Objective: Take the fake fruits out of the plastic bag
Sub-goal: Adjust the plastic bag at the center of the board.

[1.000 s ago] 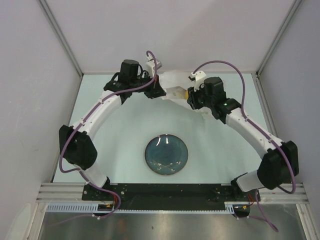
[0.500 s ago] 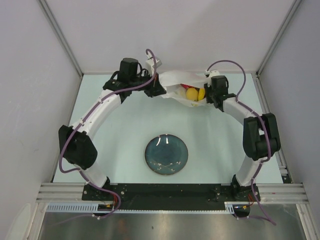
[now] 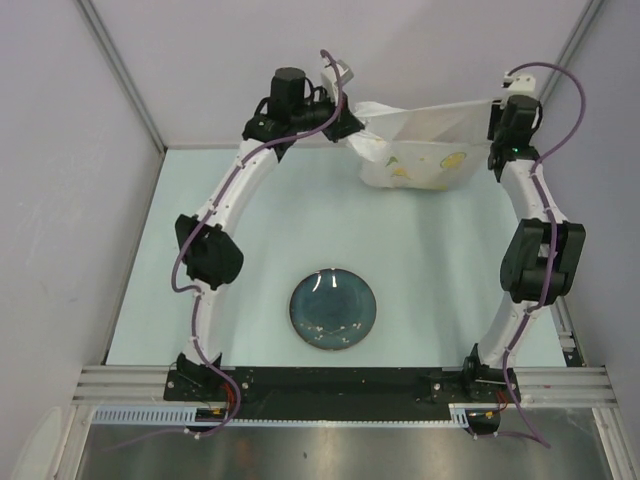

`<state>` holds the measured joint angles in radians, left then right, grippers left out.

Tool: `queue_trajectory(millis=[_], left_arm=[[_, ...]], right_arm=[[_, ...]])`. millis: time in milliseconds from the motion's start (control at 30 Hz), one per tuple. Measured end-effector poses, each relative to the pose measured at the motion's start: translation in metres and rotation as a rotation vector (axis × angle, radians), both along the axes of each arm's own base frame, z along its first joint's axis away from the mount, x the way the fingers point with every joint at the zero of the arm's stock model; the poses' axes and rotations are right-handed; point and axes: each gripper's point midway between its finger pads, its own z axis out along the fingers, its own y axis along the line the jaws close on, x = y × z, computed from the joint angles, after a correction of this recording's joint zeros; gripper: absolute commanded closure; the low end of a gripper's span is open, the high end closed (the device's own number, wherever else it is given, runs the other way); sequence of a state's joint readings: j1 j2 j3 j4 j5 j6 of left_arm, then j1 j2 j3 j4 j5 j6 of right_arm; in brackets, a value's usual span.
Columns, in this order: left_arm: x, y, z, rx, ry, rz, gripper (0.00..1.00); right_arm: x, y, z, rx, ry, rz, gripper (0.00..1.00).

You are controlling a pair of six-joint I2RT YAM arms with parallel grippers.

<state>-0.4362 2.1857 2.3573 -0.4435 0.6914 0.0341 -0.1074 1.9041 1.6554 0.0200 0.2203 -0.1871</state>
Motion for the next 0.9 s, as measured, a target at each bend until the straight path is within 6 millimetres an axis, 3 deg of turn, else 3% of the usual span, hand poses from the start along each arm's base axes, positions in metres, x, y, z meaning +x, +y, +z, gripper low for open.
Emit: queue_trajectory(millis=[100, 200, 300, 367, 500, 600, 667, 767, 833, 900], left_arm=[[-0.008, -0.014, 0.012, -0.018, -0.035, -0.029, 1.00], [-0.026, -0.027, 0.014, -0.020, -0.029, -0.075, 1.00], [-0.054, -0.027, -0.007, 0.015, 0.045, -0.122, 1.00], [-0.072, -0.024, -0.025, 0.045, 0.109, -0.152, 0.98], [-0.098, -0.020, -0.060, 0.091, 0.227, -0.194, 0.95], [-0.117, -0.018, -0.084, 0.128, 0.302, -0.207, 0.95], [-0.124, -0.019, -0.092, 0.142, 0.332, -0.208, 0.95], [-0.129, -0.021, -0.089, 0.135, 0.354, -0.204, 0.96], [-0.132, -0.022, -0.081, 0.119, 0.361, -0.195, 0.92], [-0.133, -0.021, -0.069, 0.101, 0.359, -0.186, 0.78]], right_arm=[[-0.003, -0.019, 0.026, -0.007, -0.051, -0.029, 0.58], [-0.024, -0.030, 0.032, -0.001, -0.058, -0.043, 0.58], [-0.079, -0.032, 0.007, 0.033, 0.007, -0.055, 0.57], [-0.119, -0.026, -0.023, 0.076, 0.081, -0.061, 0.55], [-0.190, -0.001, -0.095, 0.193, 0.274, -0.041, 0.49], [-0.231, 0.026, -0.126, 0.275, 0.388, 0.017, 0.46], [-0.244, 0.046, -0.126, 0.302, 0.408, 0.075, 0.46], [-0.247, 0.085, -0.109, 0.305, 0.379, 0.215, 0.45], [-0.248, 0.106, -0.102, 0.293, 0.370, 0.299, 0.44], [-0.249, 0.125, -0.100, 0.276, 0.381, 0.372, 0.41]])
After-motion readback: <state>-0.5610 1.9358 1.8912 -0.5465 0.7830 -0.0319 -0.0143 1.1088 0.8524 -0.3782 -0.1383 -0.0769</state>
